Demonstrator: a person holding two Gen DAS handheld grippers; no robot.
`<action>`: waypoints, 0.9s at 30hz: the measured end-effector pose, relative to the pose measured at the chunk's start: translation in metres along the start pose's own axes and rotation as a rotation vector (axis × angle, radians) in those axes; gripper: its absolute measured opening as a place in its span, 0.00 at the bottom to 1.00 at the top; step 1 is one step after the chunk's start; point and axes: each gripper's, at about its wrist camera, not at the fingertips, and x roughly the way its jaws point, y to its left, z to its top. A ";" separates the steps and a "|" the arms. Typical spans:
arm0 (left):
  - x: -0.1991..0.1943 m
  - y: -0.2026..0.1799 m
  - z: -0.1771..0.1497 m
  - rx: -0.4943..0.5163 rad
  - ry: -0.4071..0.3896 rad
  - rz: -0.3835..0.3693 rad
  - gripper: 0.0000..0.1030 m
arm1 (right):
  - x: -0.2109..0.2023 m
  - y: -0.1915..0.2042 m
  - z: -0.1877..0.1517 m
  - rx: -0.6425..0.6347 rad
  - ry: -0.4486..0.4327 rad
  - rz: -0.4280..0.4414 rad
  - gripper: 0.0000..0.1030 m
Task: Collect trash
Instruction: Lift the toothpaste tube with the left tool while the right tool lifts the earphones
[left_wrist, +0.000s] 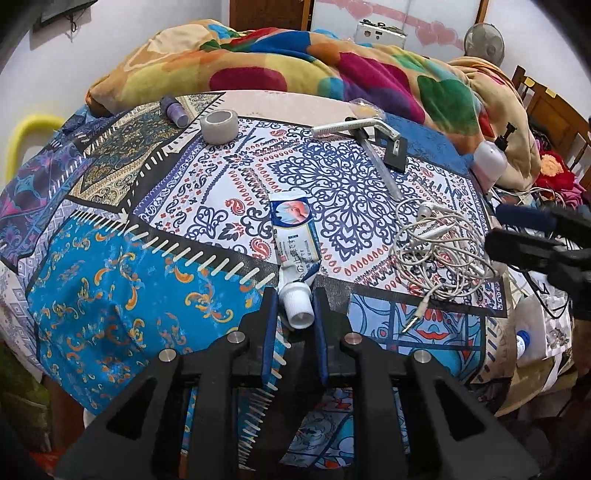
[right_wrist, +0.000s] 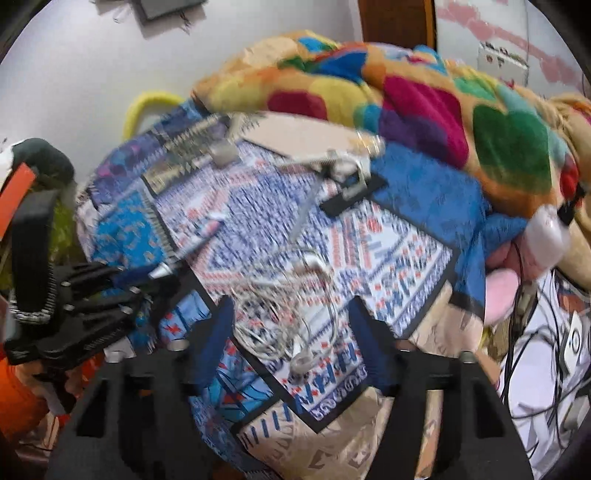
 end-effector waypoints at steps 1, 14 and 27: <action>0.000 0.000 0.000 0.004 -0.002 0.002 0.18 | 0.000 0.003 0.003 -0.022 -0.005 0.003 0.66; 0.004 0.001 0.004 0.022 -0.031 0.008 0.23 | 0.045 0.009 -0.004 -0.065 0.074 -0.037 0.66; 0.006 0.005 0.008 -0.022 -0.043 0.017 0.16 | 0.035 0.014 -0.007 -0.054 0.042 -0.040 0.06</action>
